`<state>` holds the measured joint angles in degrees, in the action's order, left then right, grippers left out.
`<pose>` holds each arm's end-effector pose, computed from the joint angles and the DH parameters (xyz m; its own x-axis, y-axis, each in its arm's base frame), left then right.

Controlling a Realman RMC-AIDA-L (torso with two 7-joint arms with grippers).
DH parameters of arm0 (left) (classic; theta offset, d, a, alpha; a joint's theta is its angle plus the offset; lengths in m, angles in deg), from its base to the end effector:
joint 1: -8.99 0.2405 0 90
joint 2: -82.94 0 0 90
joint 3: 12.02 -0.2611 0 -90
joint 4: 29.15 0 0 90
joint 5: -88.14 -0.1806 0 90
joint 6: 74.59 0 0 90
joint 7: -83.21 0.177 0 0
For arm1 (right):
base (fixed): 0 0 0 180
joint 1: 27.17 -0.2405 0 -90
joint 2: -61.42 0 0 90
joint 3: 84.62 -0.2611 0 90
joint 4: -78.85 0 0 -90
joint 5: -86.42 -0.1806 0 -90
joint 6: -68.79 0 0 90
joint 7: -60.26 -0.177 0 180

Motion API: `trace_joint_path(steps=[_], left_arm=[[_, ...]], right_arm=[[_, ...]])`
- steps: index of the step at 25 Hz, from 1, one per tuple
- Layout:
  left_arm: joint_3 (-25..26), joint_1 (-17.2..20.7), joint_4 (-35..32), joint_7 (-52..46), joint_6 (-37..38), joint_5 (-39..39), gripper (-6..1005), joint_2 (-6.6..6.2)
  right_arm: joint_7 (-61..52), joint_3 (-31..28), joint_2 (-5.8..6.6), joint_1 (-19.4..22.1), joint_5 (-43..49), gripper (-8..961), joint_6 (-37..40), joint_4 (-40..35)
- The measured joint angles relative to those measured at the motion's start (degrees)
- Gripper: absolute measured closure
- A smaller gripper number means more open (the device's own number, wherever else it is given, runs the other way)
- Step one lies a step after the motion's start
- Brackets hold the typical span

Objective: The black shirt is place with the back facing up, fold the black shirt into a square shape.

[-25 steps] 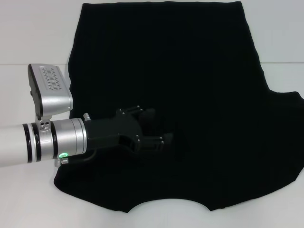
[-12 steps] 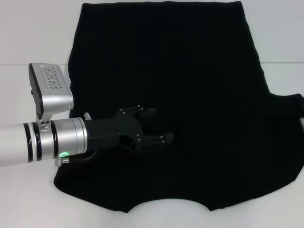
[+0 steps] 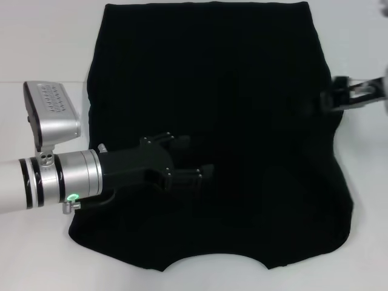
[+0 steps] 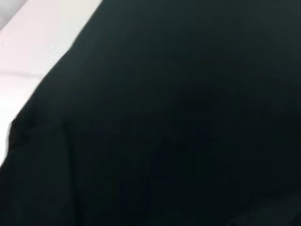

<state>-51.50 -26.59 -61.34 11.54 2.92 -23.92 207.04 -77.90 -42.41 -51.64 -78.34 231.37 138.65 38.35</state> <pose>-0.2044 0.3464 -0.0740 0.8016 0.2620 0.5374 0.4348 -0.8724 -0.2233 0.2185 0.4415 0.0091 0.5204 -0.7945 -0.3130 -0.8384 -0.4058 -0.3639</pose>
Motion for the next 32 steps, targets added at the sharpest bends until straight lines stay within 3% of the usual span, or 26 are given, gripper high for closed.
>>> trace_joint_path(steps=[6,11,16,21,24,27,32], left_arm=[[0.5,0.2,-0.6,0.0,0.0,0.0,164,-0.09],[1.4,0.3,-0.7,0.0,-0.1,0.0,167,-0.09],[4.0,1.0,-2.3,-2.2,0.8,-0.1,170,-0.15],[5.8,3.3,-6.9,-8.6,4.9,-0.5,173,-0.48],[6.8,5.2,-10.9,-16.5,8.5,-2.6,175,-1.39],[8.9,6.4,-14.7,-22.1,9.9,-7.1,177,-1.52],[14.8,7.7,-20.0,-29.8,15.2,-15.2,180,-1.75]], right_arm=[[-1.7,6.3,-1.39,-2.3,0.1,909,2.0,-0.1],[-3.2,4.9,-1.37,0.8,-0.4,791,3.2,-5.8],[-2.4,0.9,-0.36,4.4,-3.1,547,3.7,-6.9],[2.9,-2.9,0.79,9.4,-14.6,363,6.8,-6.4],[7.7,-3.5,0.78,12.8,-21.4,233,8.6,-6.2],[13.6,-3.6,0.5,15.2,-26.1,93,10.2,-4.6],[16.7,-3.6,0.47,15.2,-27.6,59,9.5,-1.3]])
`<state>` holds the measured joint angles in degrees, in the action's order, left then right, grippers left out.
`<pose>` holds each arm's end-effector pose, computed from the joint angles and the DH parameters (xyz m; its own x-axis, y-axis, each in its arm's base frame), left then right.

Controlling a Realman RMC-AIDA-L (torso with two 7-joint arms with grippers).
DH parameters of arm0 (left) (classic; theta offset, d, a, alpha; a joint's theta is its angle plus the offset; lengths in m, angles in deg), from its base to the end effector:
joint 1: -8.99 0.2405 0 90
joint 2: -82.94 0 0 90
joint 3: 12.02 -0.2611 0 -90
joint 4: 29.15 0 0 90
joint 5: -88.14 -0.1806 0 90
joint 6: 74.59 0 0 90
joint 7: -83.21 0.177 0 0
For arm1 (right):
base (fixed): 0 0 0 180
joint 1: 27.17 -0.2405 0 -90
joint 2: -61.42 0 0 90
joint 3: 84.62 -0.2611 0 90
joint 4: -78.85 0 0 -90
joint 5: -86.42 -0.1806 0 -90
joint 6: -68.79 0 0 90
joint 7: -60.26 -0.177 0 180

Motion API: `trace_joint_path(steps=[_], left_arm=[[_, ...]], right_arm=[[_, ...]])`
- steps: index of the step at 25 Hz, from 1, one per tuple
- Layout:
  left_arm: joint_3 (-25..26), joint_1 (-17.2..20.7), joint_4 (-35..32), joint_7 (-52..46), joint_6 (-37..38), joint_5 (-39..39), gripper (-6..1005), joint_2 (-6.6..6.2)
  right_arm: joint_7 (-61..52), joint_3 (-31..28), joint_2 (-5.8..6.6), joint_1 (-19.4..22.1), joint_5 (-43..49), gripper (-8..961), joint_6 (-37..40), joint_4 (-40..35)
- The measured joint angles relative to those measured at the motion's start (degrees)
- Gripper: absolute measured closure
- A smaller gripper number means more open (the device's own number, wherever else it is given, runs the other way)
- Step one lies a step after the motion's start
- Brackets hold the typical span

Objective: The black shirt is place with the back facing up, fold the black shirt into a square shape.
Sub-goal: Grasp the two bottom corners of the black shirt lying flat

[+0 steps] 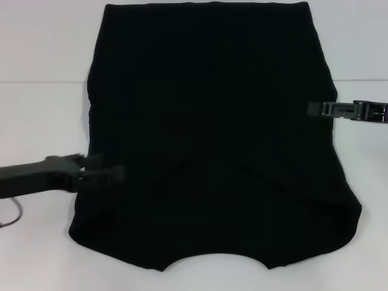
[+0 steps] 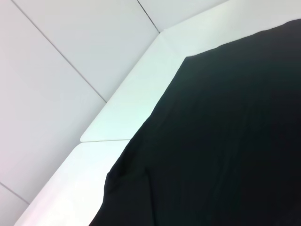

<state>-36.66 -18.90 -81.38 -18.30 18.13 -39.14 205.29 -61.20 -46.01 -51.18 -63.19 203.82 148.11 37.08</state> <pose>-0.2659 0.3187 0.0037 0.5914 0.6031 0.5353 0.7650 -0.6296 -0.1359 0.2425 0.3891 0.0290 0.4302 -0.7085 -0.5595 -0.8766 -0.4758 -0.0716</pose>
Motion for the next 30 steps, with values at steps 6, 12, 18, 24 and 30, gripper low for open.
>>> trace_joint_path(steps=[6,12,18,24,30], left_arm=[[5.9,1.9,-3.4,-4.0,3.3,-7.5,183,-0.45],[6.3,3.2,-4.9,-4.3,2.2,-11.5,187,0.05],[5.3,3.0,-4.2,-4.0,-0.7,-14.8,191,0.22],[2.9,2.8,-3.9,-3.5,-3.6,-15.3,194,0.46],[-0.5,2.6,-3.8,-3.4,-4.7,-15.3,198,0.83]], right_arm=[[0.3,0.6,-0.03,-1.4,0.2,38,-1.7,0.9],[0.4,0.4,0.05,-2.1,0.1,38,-2.4,1.0],[0.0,0.2,0.19,-2.6,-0.2,38,-2.6,1.1],[-0.1,0.0,0.2,-2.8,-0.3,38,-2.5,1.1],[-0.2,-0.1,0.2,-3.0,-0.3,38,-2.5,1.1]])
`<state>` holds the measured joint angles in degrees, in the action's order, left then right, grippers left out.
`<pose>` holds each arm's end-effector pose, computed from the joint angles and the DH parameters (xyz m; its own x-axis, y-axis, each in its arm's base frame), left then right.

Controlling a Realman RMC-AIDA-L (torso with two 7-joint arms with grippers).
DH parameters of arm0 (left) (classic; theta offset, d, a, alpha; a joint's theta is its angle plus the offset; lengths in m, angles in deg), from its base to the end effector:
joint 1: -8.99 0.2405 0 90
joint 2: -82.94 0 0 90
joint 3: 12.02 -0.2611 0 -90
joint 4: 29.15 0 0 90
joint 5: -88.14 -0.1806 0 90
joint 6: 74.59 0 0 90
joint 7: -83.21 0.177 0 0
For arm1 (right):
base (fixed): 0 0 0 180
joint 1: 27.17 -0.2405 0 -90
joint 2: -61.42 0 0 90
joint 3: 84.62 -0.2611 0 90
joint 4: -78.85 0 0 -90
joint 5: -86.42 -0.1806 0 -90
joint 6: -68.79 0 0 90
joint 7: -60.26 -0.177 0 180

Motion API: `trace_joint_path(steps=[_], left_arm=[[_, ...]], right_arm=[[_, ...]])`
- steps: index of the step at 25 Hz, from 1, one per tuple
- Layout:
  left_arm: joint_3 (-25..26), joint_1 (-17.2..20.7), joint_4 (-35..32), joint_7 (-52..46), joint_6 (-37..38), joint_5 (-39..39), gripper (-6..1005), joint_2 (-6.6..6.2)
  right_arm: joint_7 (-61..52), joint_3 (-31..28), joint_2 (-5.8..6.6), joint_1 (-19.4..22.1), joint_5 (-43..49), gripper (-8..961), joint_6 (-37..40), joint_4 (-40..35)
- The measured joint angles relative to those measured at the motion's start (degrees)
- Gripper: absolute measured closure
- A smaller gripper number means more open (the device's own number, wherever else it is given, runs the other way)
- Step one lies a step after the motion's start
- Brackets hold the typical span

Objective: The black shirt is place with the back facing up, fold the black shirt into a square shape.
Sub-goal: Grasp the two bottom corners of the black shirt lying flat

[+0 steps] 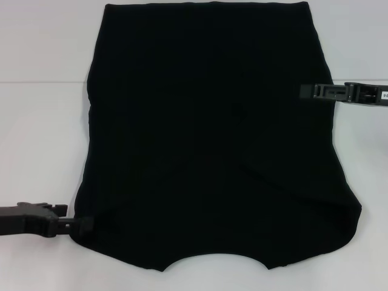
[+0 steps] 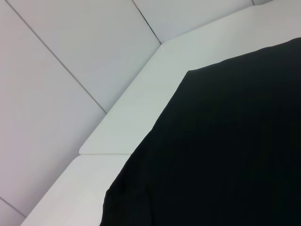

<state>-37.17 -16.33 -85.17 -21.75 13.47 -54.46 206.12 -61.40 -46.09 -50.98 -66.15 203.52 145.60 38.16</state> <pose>-0.3207 0.2951 -0.0037 0.5735 0.7485 0.3329 0.8183 -0.5040 -0.2765 0.2275 0.4063 0.0304 0.4443 -0.6839 -0.5787 -0.8674 -0.4901 -0.0868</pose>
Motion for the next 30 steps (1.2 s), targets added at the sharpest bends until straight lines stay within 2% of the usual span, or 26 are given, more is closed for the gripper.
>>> trace_joint_path(steps=[23,30], left_arm=[[-5.4,-1.0,-0.6,-0.4,-3.2,-2.9,212,0.61],[-5.7,-1.1,-0.9,-0.4,-3.6,-3.0,381,0.63]], right_arm=[[-0.1,-1.8,-0.09,0.0,-0.1,37,0.4,0.0],[0.0,-2.1,-0.09,0.0,-0.2,37,0.4,0.0]])
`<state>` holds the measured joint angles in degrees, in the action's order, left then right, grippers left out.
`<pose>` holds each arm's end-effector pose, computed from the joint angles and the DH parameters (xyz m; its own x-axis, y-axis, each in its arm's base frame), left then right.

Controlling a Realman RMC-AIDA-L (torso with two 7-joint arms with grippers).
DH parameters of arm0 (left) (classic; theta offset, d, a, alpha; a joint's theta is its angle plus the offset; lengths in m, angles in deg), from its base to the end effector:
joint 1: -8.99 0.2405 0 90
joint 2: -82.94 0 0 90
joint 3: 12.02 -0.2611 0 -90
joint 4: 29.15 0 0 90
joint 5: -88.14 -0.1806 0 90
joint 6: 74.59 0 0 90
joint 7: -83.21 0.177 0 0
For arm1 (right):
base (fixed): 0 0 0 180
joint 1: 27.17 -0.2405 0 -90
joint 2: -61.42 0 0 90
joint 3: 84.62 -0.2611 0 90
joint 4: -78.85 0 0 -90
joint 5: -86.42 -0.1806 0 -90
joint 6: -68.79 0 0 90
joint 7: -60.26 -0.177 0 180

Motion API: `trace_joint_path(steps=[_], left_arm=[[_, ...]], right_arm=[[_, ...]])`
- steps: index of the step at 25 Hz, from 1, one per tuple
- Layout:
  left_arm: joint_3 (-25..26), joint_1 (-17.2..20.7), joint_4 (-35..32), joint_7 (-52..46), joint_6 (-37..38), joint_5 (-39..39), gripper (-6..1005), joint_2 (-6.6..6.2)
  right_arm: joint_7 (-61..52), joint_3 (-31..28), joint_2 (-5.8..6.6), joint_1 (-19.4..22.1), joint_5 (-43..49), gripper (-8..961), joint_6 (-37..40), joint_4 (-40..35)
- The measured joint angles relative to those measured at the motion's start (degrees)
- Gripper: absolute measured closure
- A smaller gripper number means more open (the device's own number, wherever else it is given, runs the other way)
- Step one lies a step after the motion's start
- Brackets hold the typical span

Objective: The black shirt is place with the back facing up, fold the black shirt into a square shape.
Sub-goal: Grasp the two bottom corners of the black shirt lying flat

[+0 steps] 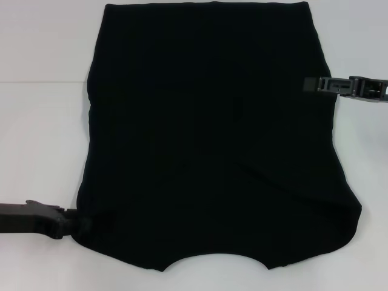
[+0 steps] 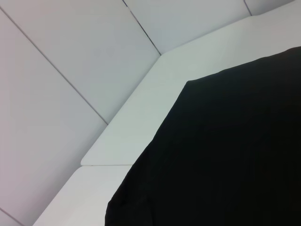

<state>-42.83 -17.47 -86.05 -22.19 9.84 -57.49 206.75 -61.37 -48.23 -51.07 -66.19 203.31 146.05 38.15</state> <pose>-0.3190 0.3035 -0.0134 0.6375 0.7356 0.2292 0.7611 -0.5550 -0.3356 0.2270 0.4077 0.0355 0.4216 -0.6751 -0.6054 -0.8738 -0.4808 -0.0724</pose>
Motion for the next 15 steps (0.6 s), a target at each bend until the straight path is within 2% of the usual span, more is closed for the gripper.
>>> trace_joint_path(steps=[4,12,15], left_arm=[[0.0,-0.1,0.0,0.0,-0.1,0.0,478,0.02],[-0.1,-0.3,-0.1,-0.1,0.1,0.0,801,-0.06],[-0.1,-0.5,-0.1,-0.1,0.5,0.0,917,-0.13]], right_arm=[[0.0,0.0,0.0,0.1,0.0,37,0.1,0.0],[-0.1,0.3,0.16,1.0,0.5,46,0.1,0.0],[-1.6,0.6,0.78,1.6,2.8,52,0.5,0.0]])
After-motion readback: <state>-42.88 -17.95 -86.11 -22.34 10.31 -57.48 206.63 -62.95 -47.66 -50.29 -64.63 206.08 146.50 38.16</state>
